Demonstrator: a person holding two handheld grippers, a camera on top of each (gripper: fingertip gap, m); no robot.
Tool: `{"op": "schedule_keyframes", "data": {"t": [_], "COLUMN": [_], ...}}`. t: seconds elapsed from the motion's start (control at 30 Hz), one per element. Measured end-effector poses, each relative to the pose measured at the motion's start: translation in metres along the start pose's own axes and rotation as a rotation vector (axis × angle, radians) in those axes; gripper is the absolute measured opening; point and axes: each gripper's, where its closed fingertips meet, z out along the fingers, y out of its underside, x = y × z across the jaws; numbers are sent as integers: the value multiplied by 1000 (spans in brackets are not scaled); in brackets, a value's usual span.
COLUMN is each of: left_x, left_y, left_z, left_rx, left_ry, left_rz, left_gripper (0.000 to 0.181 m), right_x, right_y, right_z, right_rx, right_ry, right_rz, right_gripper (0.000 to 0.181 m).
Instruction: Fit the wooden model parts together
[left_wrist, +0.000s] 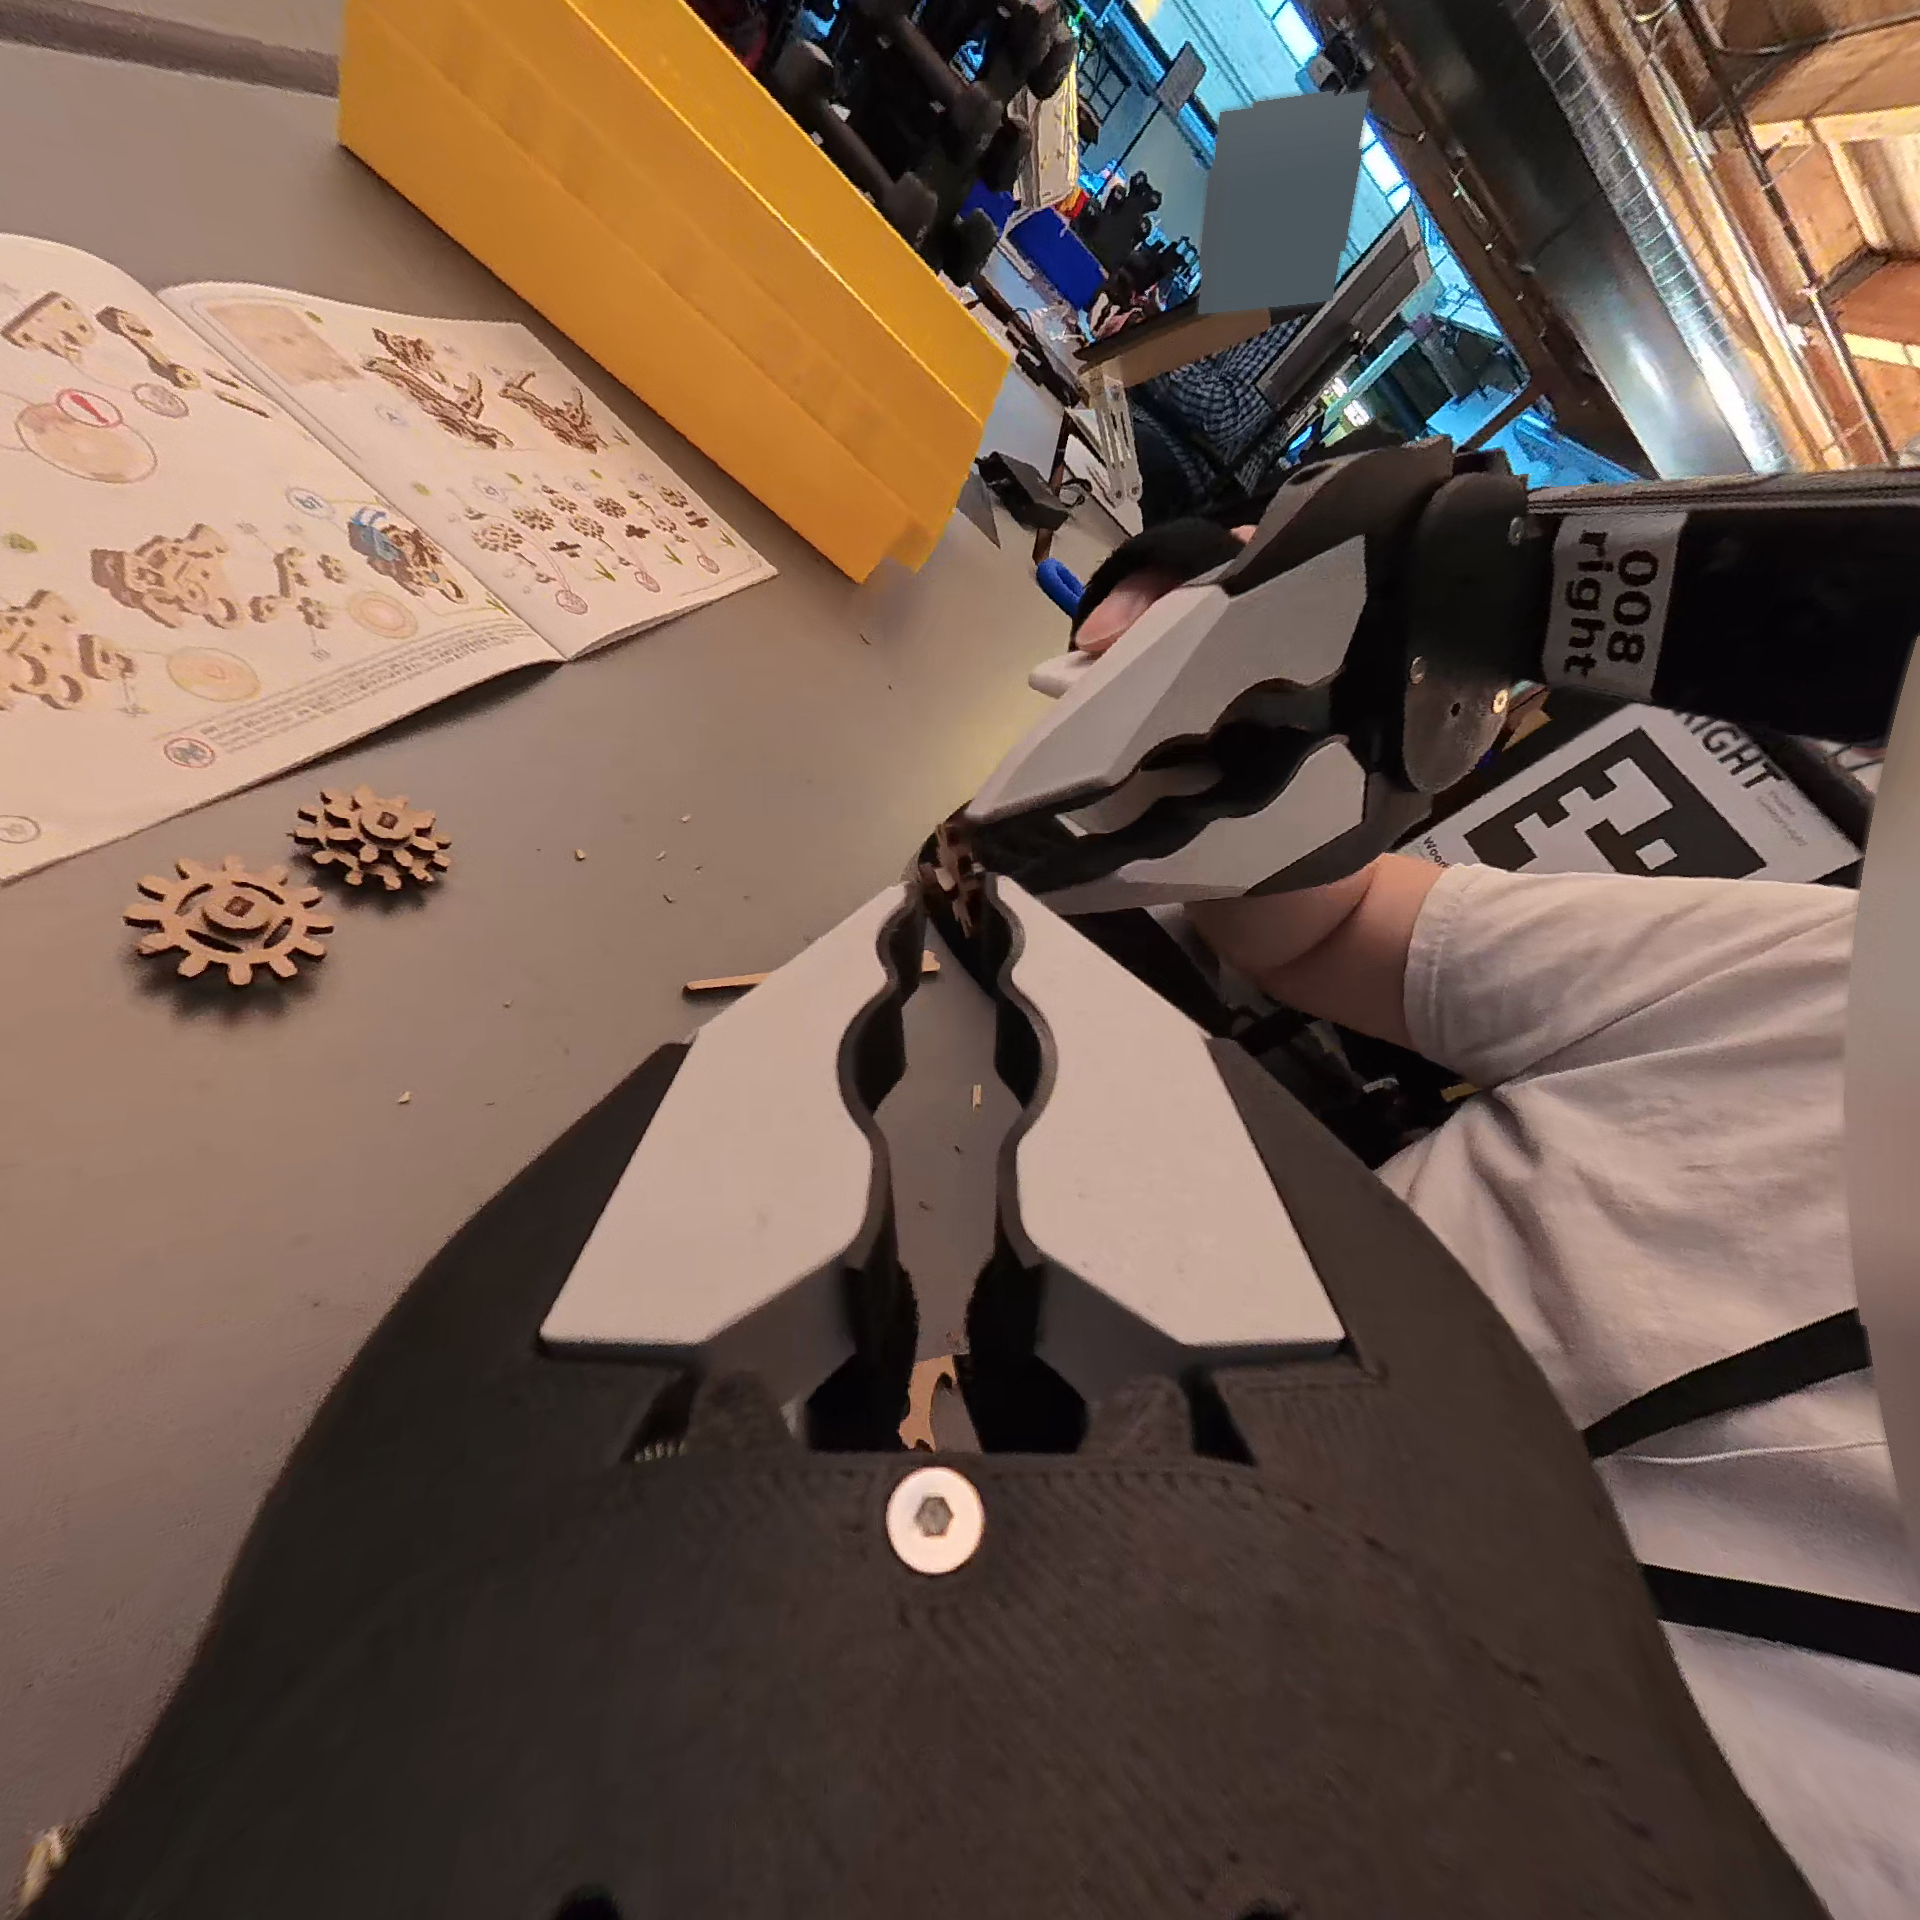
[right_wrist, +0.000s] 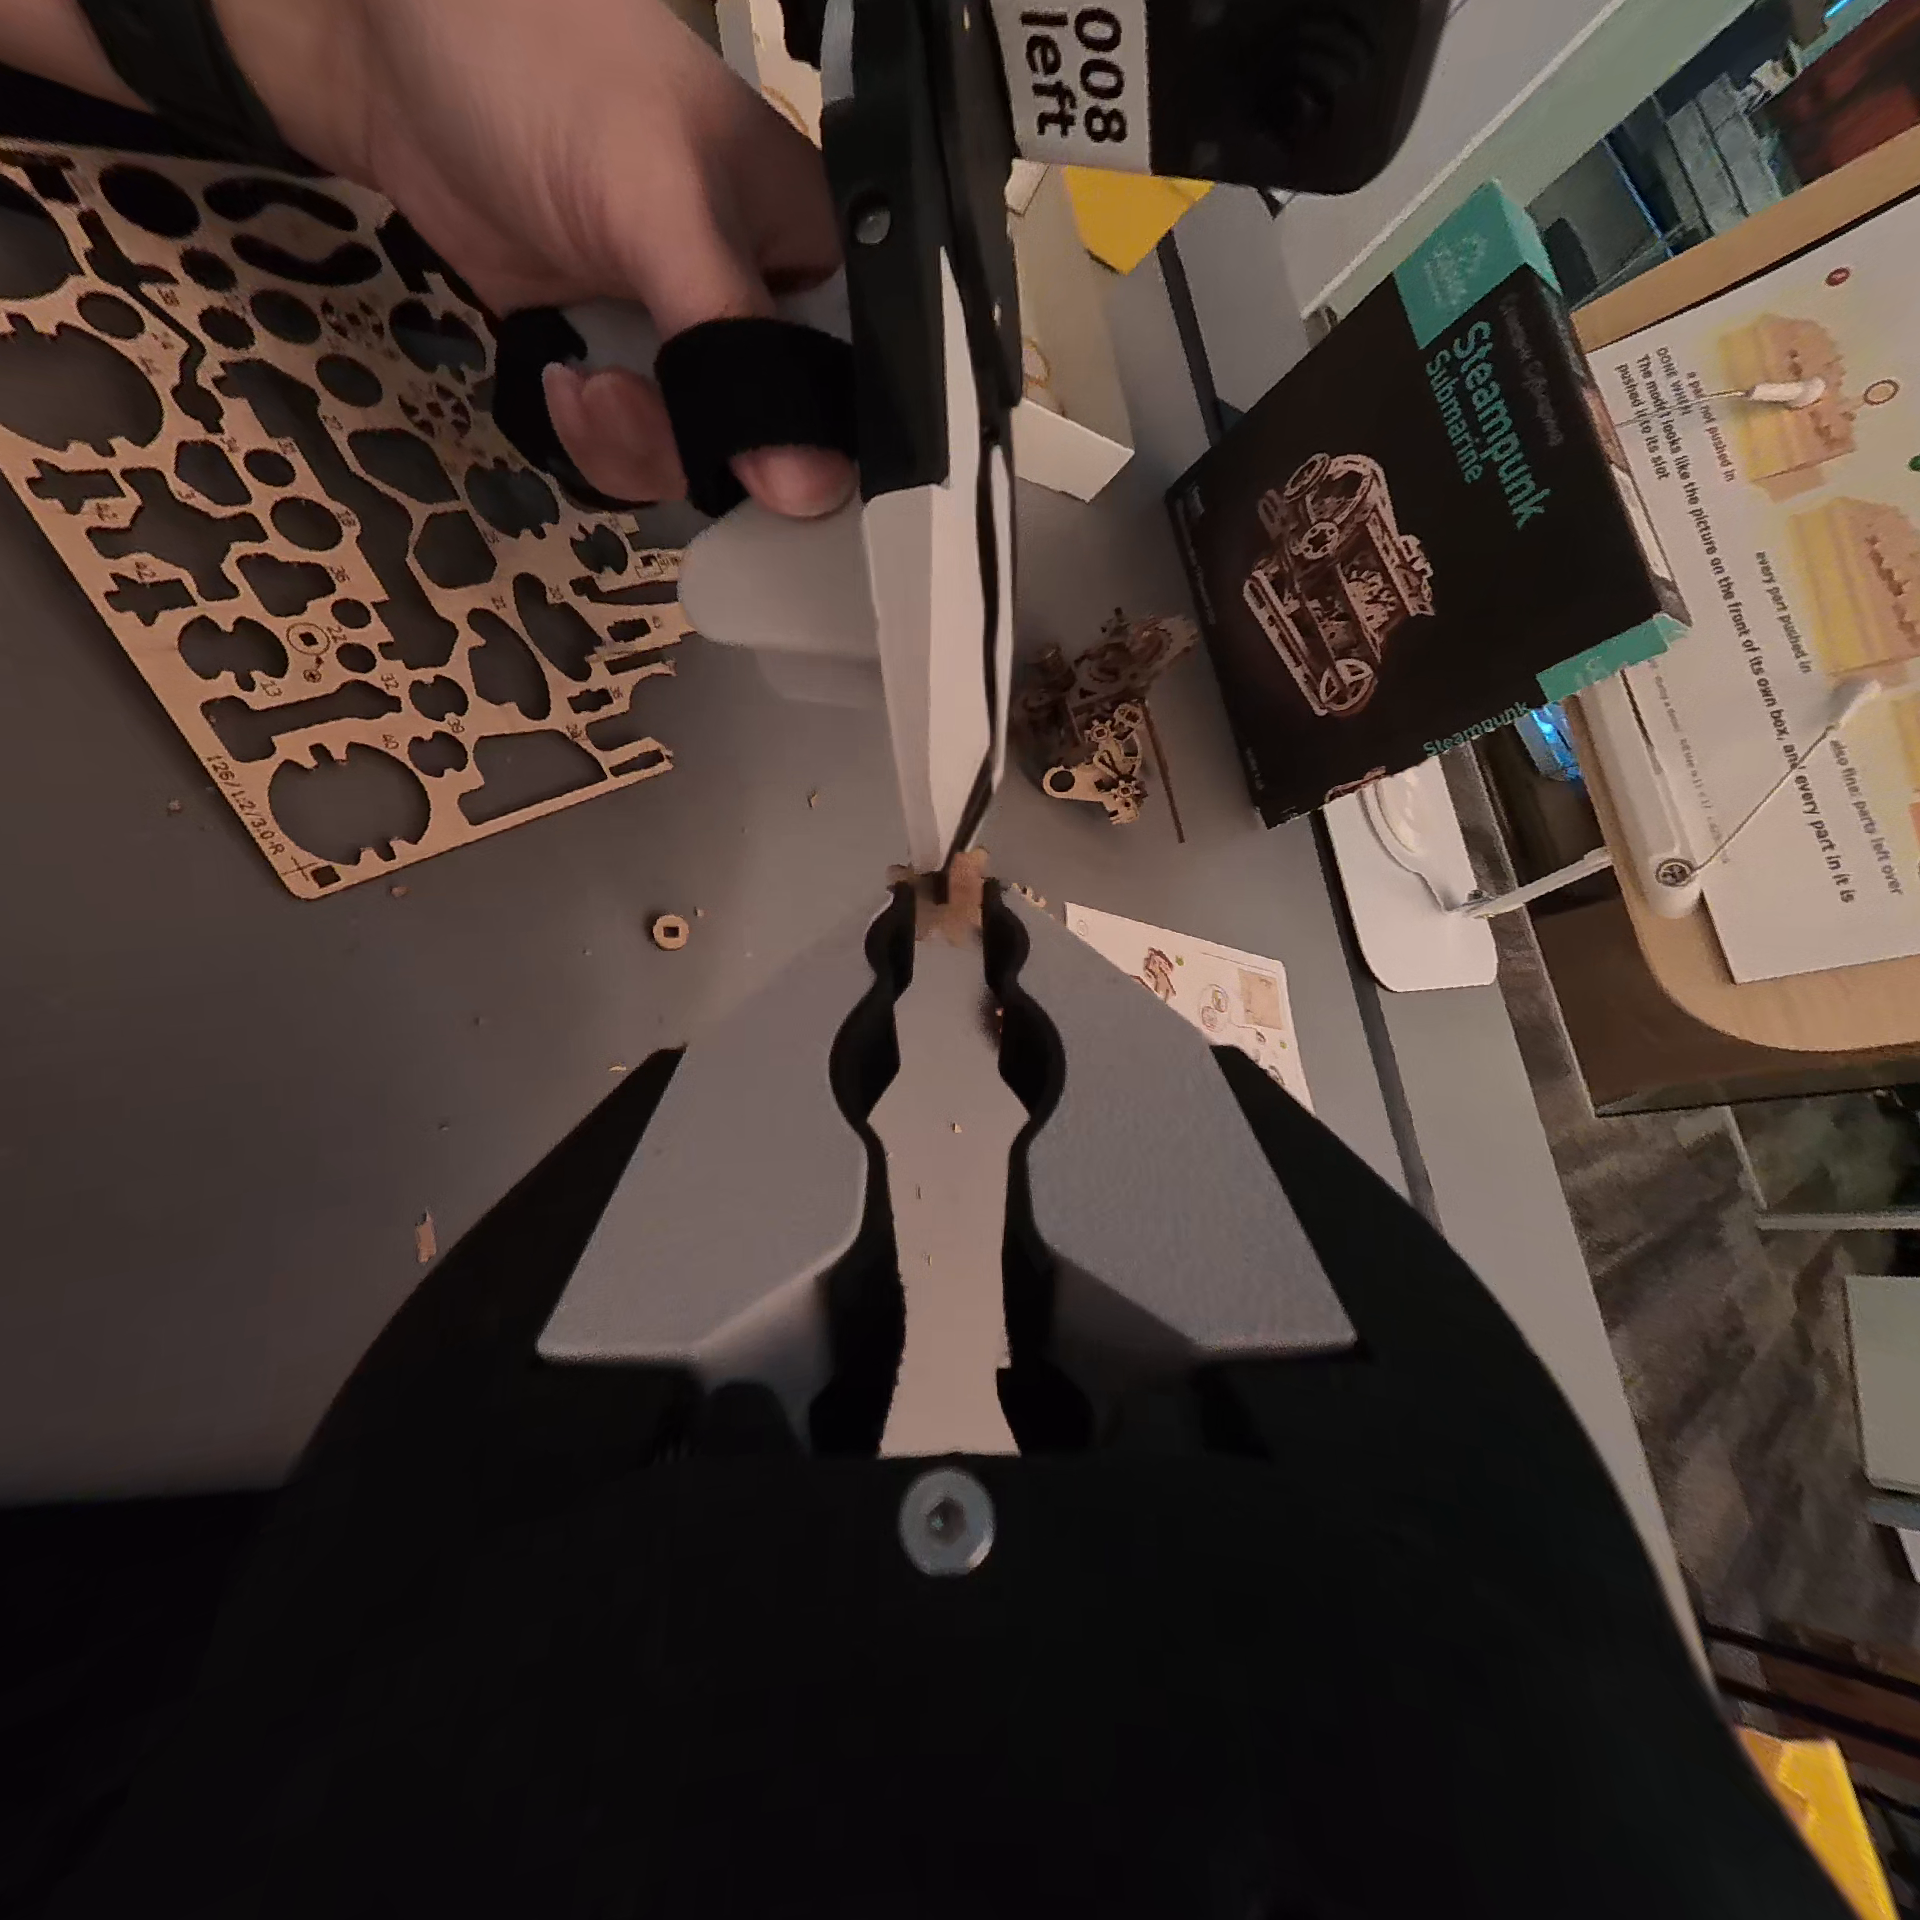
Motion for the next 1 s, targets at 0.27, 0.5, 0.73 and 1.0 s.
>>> {"op": "schedule_keyframes", "data": {"t": [0.27, 0.5, 0.73, 1.0], "left_x": [0, 16, 7, -16], "left_y": [8, 29, 33, 26], "left_z": [7, 33, 33, 16], "left_rx": [-3, -73, -108, -72], "left_ry": [92, 166, 90, 13], "left_rz": [-173, -309, -233, -251], "left_gripper": [8, 8, 9, 9], "right_x": [-17, -38, -42, -40], "right_y": [5, 22, 26, 32], "right_z": [-19, -45, -37, -34], "right_rx": [211, 244, 249, 217], "right_ry": [31, 236, 187, 179], "right_rz": [17, -166, -43, 2], "right_gripper": [24, 23, 23, 24]}}
